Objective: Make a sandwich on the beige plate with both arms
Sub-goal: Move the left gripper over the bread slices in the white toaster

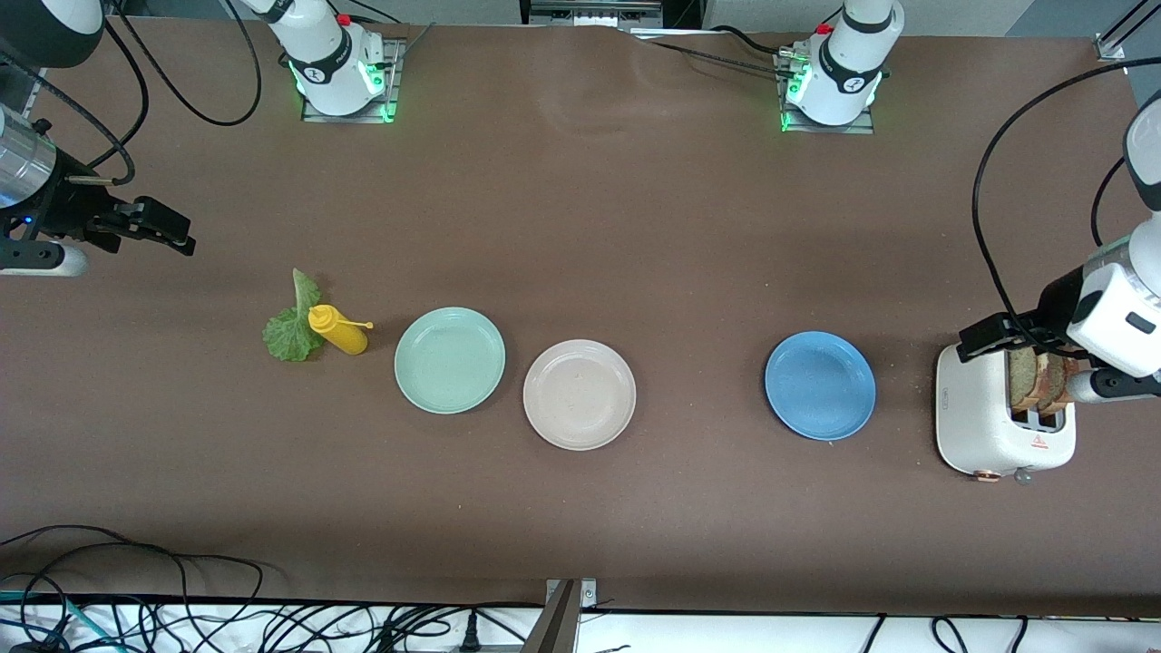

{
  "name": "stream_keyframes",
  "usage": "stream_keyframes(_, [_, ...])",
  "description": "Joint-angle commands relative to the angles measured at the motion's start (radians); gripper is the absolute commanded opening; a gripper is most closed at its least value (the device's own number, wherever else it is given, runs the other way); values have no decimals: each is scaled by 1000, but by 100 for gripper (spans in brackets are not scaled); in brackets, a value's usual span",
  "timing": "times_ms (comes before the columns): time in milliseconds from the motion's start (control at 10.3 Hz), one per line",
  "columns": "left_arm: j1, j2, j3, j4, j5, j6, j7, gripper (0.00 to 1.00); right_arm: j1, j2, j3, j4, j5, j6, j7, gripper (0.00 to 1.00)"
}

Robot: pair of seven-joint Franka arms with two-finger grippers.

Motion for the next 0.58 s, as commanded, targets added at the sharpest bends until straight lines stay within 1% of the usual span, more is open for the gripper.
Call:
stream_keyframes(0, [45,-14,-9,-27,-44,5,55,100,3,-22,0,-18,-14,0,3,100])
stream_keyframes(194, [43,-4,-11,-25,-23,6,56,100,3,-22,0,-18,-15,-1,2,100])
stream_keyframes(484, [39,-14,-14,-27,-24,2,44,100,3,-21,0,-18,-15,-3,2,100])
